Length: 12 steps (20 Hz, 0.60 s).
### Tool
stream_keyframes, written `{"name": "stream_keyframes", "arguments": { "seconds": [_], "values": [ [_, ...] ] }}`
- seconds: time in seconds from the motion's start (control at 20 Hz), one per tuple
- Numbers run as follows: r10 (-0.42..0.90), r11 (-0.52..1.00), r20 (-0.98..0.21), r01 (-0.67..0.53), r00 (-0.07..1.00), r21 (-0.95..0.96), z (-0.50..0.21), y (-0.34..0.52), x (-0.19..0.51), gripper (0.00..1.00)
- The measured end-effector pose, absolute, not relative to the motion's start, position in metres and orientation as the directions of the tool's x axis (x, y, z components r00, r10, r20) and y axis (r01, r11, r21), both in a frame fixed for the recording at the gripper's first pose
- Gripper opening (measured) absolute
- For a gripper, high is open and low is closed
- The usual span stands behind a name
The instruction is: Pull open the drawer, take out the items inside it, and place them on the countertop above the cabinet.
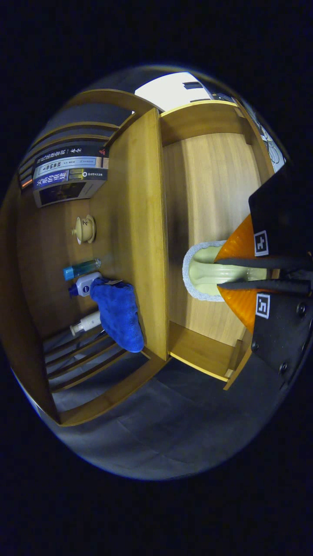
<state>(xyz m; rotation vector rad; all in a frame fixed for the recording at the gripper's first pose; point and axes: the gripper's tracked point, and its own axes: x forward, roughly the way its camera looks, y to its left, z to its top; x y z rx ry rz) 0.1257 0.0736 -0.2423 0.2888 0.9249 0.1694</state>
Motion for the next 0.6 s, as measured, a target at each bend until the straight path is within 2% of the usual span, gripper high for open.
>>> {"name": "stream_keyframes", "arguments": {
  "seconds": [0.3,0.6],
  "values": [
    [0.249,0.956,-0.729,-0.04,0.637,0.291,-0.218,0.068,0.121,0.18],
    [0.293,0.943,-0.656,-0.095,0.695,0.32,-0.171,0.079,0.118,0.18]
  ]
}}
